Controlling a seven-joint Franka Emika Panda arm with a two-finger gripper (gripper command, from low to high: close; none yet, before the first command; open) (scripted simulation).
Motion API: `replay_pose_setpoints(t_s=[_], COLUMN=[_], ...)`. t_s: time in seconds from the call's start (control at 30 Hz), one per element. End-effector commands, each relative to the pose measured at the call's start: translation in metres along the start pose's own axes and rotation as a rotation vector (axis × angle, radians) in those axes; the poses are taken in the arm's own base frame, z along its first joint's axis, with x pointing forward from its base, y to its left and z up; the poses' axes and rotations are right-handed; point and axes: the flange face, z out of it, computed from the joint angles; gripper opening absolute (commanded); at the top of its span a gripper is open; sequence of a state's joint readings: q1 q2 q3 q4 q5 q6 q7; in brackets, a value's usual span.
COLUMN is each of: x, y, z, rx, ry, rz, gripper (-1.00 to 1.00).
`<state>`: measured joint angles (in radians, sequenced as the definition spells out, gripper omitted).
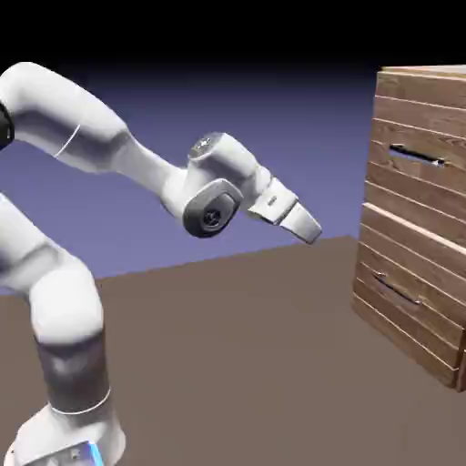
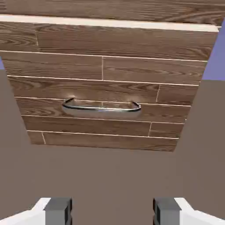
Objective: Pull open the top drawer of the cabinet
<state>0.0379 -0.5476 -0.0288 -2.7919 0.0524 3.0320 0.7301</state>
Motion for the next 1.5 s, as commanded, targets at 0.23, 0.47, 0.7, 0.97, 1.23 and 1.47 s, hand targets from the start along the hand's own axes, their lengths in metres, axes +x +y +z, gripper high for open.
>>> replay_pose_setpoints(t_s=[0.23,0.47,0.7,0.97,1.23,1.47], x=[0.034,0.053,0.064,0.074,0.086,0.099], y=[0.015,0.033,0.049,0.059,0.052,0.026], z=[0.04,0.079,0.115,0.147,0.166,0.171], rx=[0.012,0.0,-0.013,0.002,0.079,0.212], ry=[-0.112,-0.177,-0.199,-0.168,-0.094,-0.018], rz=[0.326,0.591,0.832,1.07,1.258,1.377], gripper=[0.0,0.0,0.0,0.0,0.0,0.0])
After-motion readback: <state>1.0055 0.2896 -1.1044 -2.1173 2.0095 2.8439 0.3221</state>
